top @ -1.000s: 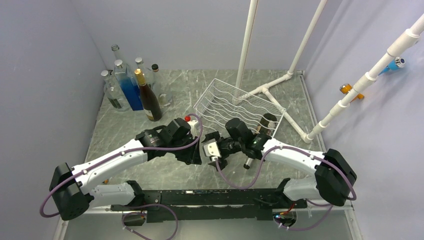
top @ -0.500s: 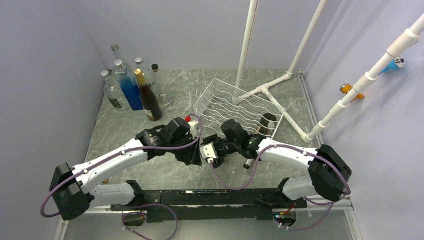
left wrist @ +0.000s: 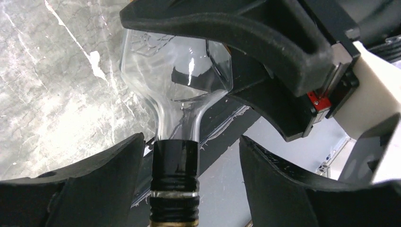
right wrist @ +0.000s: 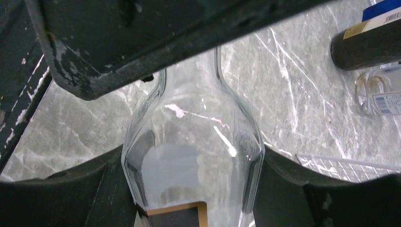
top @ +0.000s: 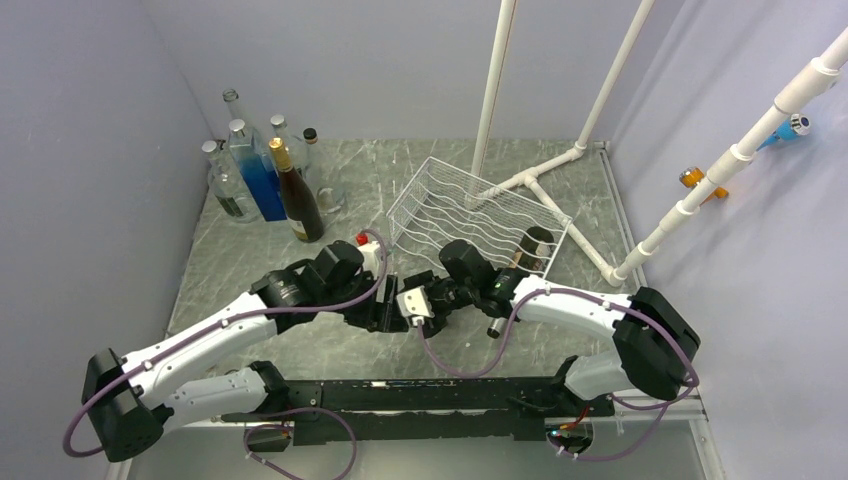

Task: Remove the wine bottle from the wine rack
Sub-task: Pick up the wine bottle from the wine rack.

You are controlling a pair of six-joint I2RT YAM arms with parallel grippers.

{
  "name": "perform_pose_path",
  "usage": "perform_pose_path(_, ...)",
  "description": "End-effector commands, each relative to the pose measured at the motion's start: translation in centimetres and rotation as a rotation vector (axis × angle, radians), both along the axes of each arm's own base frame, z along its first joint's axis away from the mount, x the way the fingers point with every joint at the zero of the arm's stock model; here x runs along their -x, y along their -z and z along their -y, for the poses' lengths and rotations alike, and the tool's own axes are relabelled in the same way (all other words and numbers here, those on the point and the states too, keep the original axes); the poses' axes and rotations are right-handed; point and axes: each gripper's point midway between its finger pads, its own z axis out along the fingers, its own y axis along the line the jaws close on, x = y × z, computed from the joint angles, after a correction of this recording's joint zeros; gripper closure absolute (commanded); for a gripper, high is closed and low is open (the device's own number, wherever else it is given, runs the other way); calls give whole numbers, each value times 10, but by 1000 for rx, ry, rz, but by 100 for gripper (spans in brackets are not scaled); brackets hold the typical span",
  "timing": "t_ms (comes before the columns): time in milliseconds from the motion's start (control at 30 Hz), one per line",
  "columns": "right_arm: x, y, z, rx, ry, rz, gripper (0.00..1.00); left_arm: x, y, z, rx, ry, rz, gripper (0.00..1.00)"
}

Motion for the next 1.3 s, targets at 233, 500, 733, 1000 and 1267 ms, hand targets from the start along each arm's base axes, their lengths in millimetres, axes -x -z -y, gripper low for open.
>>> perform_pose_path(233,2,-32,-10,-76,12,-100,100,2,-36,-9,175,-48,147,2)
perform_pose_path(500,6,-39,-12,-94,7,-177,100,0,-63,-25,320,-78,352,1)
perform_pose_path(733,1,-55,-9,-142,30,-273,100,-8,-76,-30,391,-94,506,1)
perform_pose_path(1000,-1,-69,-7,-200,42,-401,100,-26,-108,-25,612,-135,794,0)
perform_pose_path(1267,-5,-79,-3,-250,53,-492,100,-42,-97,-16,622,-134,967,0)
